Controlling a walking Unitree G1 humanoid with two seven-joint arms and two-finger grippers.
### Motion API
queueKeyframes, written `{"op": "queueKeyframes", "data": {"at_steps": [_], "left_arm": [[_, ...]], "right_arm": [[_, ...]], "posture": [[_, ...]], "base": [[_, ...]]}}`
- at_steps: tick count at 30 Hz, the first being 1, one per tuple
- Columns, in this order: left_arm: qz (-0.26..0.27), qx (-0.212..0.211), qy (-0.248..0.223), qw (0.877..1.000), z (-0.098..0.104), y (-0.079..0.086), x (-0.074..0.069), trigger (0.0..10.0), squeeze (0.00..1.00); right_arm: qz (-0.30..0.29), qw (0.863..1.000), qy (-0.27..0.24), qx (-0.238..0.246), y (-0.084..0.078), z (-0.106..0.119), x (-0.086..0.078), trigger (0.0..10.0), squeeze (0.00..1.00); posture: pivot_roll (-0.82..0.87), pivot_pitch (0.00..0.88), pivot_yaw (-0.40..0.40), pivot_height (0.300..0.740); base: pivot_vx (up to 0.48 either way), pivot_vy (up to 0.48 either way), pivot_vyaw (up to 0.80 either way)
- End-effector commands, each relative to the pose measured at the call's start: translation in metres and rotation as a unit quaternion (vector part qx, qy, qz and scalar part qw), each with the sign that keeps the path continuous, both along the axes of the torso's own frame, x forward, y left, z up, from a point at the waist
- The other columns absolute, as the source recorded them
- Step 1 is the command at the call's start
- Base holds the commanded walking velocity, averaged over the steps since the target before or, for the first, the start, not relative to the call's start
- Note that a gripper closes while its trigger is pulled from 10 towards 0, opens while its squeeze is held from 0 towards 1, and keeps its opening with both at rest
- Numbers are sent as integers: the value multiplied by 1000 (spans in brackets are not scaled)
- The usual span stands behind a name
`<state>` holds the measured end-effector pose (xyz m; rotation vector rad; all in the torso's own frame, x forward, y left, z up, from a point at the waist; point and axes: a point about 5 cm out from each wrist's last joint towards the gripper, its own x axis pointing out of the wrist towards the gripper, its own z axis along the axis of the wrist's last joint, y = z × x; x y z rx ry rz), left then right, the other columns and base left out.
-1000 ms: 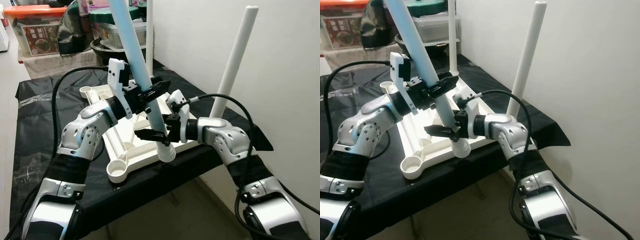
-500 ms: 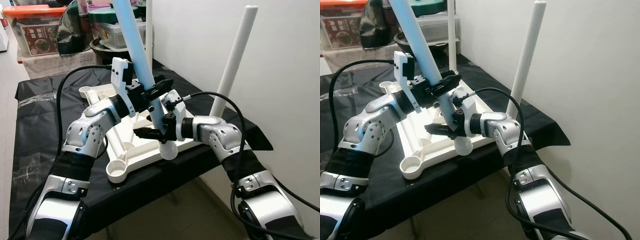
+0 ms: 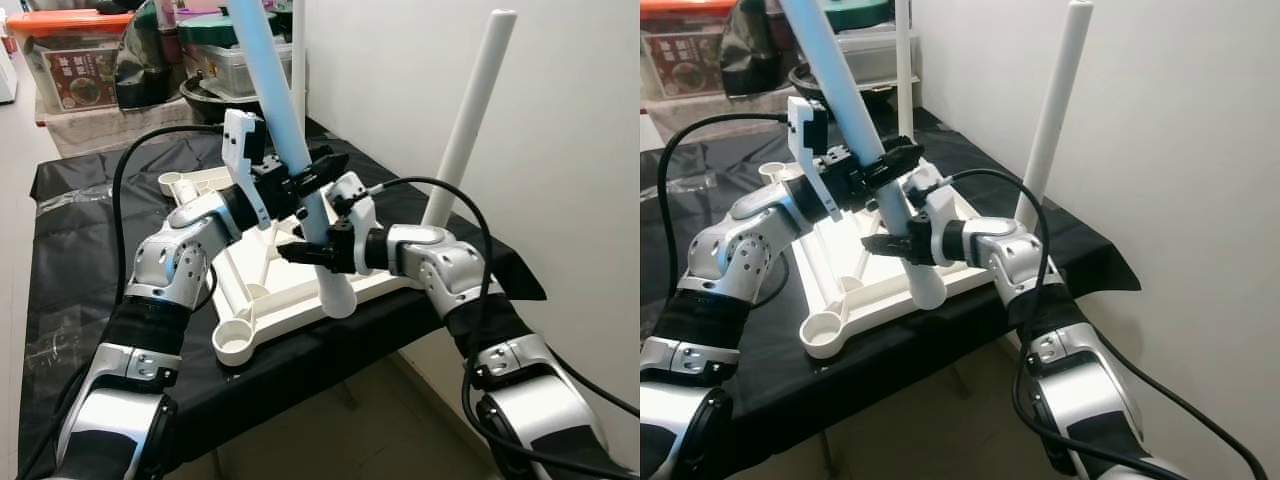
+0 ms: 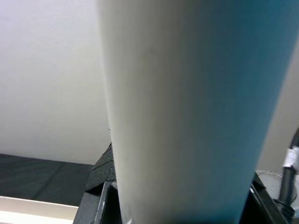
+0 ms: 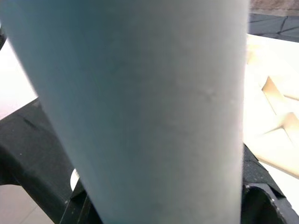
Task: Building children table
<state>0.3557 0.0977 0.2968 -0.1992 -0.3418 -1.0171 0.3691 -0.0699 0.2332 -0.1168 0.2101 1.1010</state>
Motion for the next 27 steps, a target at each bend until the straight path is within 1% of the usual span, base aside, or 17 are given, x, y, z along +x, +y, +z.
{"op": "queueKeyframes", "data": {"at_steps": [1,5,6,7,8,9,13,17,18,19,20,21,23,24,25,26,27], "left_arm": [[2,-6,-17,1000,7,-3,-1,10000,0],[6,-7,-8,1000,5,-2,1,10000,0],[10,-7,-3,1000,4,-2,2,10000,212],[10,-7,-3,1000,4,-2,2,10000,212],[11,-13,4,1000,4,-1,3,10000,1000],[11,-18,9,1000,3,0,4,10000,1000],[19,-30,4,999,6,3,4,10000,1000],[53,-32,-14,998,10,10,3,10000,1000],[53,-32,-14,998,10,10,3,10000,1000],[59,-35,-18,998,11,12,2,10000,459],[63,-43,-19,997,11,15,-1,10000,0],[65,-55,-19,996,13,18,-4,10000,0],[65,-55,-19,996,13,18,-4,10000,0],[81,-78,-22,993,17,25,-10,10000,0],[88,-85,-23,992,18,28,-11,10000,0],[88,-85,-23,992,18,28,-11,10000,0],[98,-102,-21,990,18,31,-13,10000,0]], "right_arm": [[19,999,11,23,9,4,-2,0,0],[20,999,10,25,10,5,-2,0,0],[21,999,9,25,10,5,-2,0,0],[21,999,9,25,10,5,-2,0,0],[21,999,9,26,10,5,-2,0,0],[22,999,8,26,11,5,-2,0,0],[24,999,7,31,10,6,-3,0,0],[23,999,2,35,8,8,-2,0,0],[23,999,2,35,8,8,-2,0,0],[17,999,-5,37,6,9,-1,0,0],[3,999,-9,42,2,10,2,0,0],[-12,999,-20,45,-2,12,5,0,0],[-12,999,-20,45,-2,12,5,0,0],[-75,992,-66,71,-12,22,16,0,0],[-102,988,-82,87,-16,28,20,0,0],[-102,988,-82,87,-16,28,20,0,0],[-140,979,-90,120,-22,36,25,0,0]], "posture": [[103,0,-24,740],[103,0,-26,740],[103,0,-26,740],[103,0,-26,740],[102,0,-26,740],[102,0,-26,740],[101,0,-25,740],[104,0,-26,740],[104,0,-26,740],[105,0,-30,740],[106,0,-32,740],[107,0,-32,740],[107,0,-32,740],[113,0,-37,740],[113,0,-37,740],[113,0,-37,740],[114,0,-36,740]], "base": [[0,0,0],[0,0,0],[0,0,0],[0,0,0],[0,0,0],[0,0,0],[0,0,0],[0,0,0],[0,0,0],[0,0,0],[0,0,0],[0,0,0],[0,0,0],[0,0,0],[0,0,0],[0,0,0],[0,0,0]]}}
